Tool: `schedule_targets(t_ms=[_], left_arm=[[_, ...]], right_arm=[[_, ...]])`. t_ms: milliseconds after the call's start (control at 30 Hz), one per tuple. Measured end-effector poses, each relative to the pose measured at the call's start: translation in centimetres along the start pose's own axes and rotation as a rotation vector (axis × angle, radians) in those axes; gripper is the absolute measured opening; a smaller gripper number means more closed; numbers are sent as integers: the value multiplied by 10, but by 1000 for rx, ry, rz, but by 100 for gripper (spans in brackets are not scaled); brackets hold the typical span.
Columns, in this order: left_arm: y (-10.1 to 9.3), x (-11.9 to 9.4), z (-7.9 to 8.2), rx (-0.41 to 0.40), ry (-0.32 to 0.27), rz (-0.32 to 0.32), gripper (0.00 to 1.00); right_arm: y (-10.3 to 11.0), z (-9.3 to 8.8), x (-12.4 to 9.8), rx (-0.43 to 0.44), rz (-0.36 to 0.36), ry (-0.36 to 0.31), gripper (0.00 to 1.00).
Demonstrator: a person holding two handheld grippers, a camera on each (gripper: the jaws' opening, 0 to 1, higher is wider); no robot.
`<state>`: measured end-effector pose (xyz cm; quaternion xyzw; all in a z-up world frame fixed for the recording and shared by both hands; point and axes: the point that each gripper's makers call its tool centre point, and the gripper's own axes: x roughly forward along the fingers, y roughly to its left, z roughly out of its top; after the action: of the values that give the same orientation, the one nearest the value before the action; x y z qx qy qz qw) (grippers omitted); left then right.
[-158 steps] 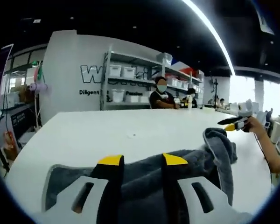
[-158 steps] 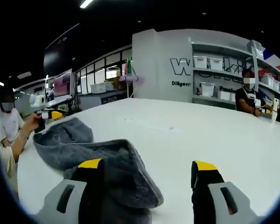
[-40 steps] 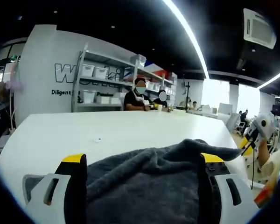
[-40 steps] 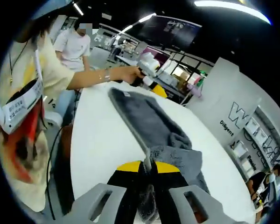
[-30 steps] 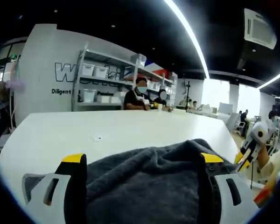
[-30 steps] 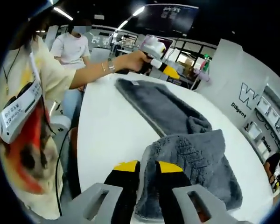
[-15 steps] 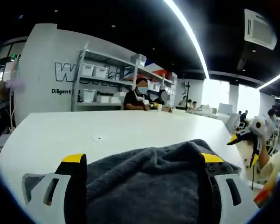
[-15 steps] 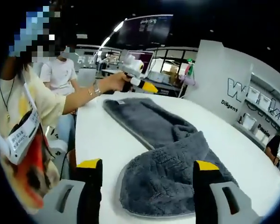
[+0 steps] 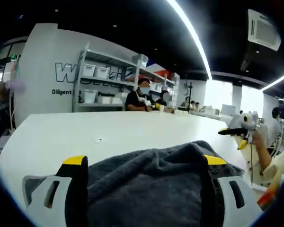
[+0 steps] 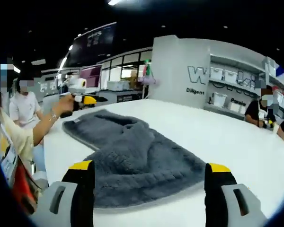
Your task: Fold the towel on the table until its edges align and the towel forms a compact rectangular stack.
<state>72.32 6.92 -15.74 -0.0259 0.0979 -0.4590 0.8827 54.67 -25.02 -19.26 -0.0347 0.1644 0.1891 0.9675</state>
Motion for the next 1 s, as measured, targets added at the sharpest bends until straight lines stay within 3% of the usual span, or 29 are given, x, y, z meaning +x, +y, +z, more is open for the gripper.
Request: schedule_targets(t_ms=[100, 333, 567, 700, 867, 1000], left_arm=[[0, 0, -1, -1, 2, 0, 97], [-4, 0, -4, 7, 10, -6, 97], [-5, 0, -3, 8, 13, -9, 97], [-4, -1, -2, 10, 10, -6, 97], [-4, 0, -1, 12, 10, -8, 97], [-5, -1, -1, 11, 10, -7, 97]], right_arm=[[-21, -11, 0, 81, -39, 21, 83], [-51, -25, 8, 332, -2, 6, 58], [-83, -42, 26, 476, -22, 65, 50], [-94, -44, 34, 623, 6, 48, 40], [-101, -49, 46, 673, 19, 57, 32], [-104, -49, 53, 689, -6, 51, 13]])
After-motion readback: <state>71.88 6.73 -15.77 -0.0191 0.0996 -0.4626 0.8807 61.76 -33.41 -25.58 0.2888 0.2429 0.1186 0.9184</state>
